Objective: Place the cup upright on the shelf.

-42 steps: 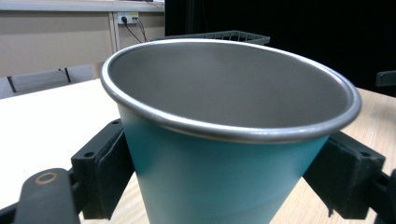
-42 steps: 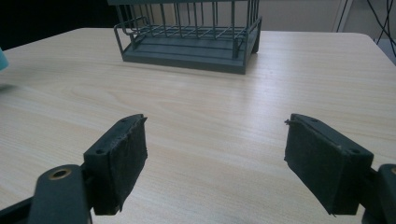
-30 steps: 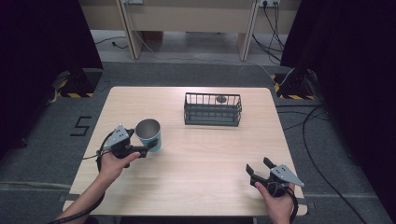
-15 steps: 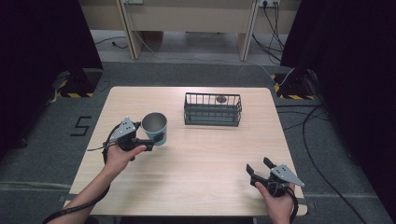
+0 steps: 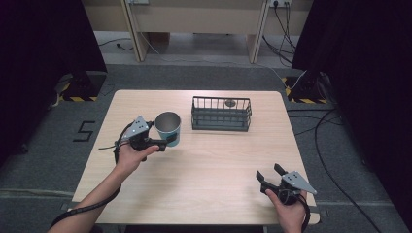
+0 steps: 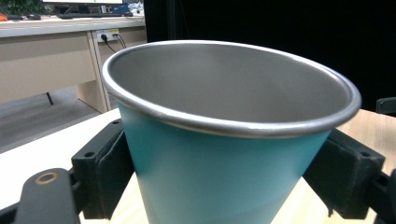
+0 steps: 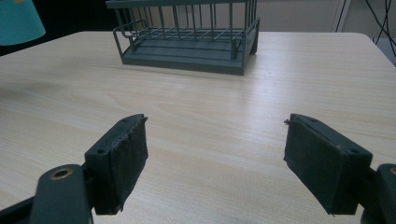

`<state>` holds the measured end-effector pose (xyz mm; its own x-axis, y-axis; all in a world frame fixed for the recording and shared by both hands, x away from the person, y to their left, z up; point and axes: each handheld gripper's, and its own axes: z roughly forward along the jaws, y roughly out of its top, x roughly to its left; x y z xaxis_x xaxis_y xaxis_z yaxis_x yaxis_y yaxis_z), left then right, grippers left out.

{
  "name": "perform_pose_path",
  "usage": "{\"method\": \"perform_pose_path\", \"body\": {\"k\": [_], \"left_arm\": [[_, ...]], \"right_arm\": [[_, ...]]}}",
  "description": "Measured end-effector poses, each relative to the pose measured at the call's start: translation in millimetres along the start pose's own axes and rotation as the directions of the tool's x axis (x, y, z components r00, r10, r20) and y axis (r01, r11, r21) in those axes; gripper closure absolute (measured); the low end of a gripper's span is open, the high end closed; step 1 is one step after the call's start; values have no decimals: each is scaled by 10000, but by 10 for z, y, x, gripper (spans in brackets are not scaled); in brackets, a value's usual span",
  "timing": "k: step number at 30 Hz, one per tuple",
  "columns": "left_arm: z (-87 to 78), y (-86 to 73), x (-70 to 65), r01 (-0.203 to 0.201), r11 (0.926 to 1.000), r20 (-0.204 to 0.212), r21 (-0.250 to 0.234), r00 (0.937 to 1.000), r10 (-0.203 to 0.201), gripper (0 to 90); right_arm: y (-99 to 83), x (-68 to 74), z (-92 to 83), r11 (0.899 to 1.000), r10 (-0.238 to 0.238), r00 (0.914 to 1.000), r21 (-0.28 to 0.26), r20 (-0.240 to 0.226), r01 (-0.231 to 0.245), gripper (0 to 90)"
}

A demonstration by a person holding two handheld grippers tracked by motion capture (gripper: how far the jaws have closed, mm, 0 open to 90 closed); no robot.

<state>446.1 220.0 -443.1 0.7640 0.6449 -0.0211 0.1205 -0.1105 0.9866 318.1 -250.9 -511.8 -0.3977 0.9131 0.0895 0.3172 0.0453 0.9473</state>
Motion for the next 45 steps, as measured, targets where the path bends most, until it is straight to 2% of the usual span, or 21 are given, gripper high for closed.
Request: {"method": "perform_pose_path", "body": {"k": [14,45], "left_arm": [[237,146,3,-213,9998,126,-3,9997,213,156],[720,356,55,-197,9998,109,0,9997,197,155]], "right_arm": [[0,-4,-1,10000,33,10000,-5,-34,-33,222],[-1,-13,-7,9999,134,9999,8,-94,-134,223]]}}
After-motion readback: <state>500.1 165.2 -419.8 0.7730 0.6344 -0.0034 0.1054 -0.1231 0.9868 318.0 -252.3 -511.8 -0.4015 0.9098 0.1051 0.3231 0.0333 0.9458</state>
